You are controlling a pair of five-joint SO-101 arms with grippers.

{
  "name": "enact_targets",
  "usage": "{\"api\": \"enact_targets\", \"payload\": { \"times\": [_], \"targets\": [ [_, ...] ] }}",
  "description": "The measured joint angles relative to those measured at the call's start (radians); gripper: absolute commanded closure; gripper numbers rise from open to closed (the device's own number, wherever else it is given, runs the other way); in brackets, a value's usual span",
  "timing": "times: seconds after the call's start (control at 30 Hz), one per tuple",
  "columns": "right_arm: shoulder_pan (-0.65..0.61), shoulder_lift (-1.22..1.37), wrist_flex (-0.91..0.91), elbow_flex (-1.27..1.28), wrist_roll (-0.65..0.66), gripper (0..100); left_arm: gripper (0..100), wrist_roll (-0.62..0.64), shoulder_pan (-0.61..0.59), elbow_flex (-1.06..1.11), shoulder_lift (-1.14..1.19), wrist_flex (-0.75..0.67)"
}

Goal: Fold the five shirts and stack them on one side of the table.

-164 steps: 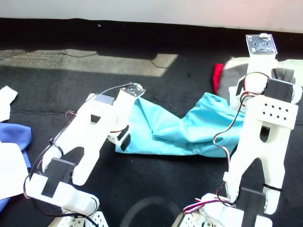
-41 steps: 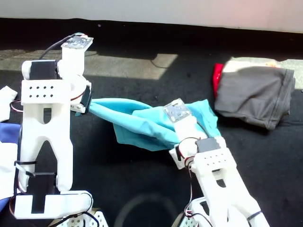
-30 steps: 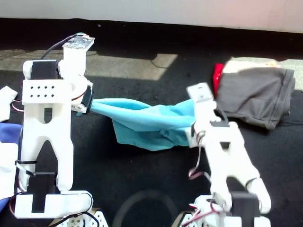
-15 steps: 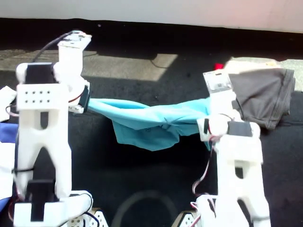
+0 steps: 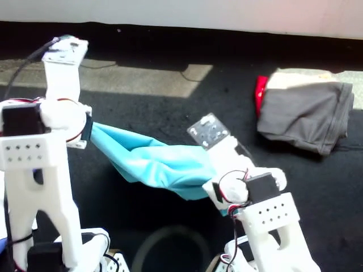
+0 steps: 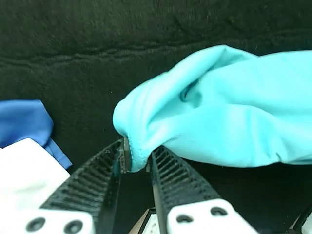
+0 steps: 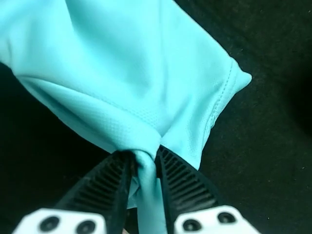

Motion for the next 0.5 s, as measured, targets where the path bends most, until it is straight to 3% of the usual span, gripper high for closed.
{"api": "enact_targets", "payload": {
  "times": [0.17, 0.5],
  "targets": [
    [-0.002, 0.000, -0.097, 0.189, 0.006, 76.2, 96, 0.000, 0.002, 0.075, 0.110, -0.058],
    [0.325, 0.104, -0.422, 0.233, 0.006, 76.1, 96, 0.000, 0.003, 0.077, 0.169, -0.094]
  ]
}}
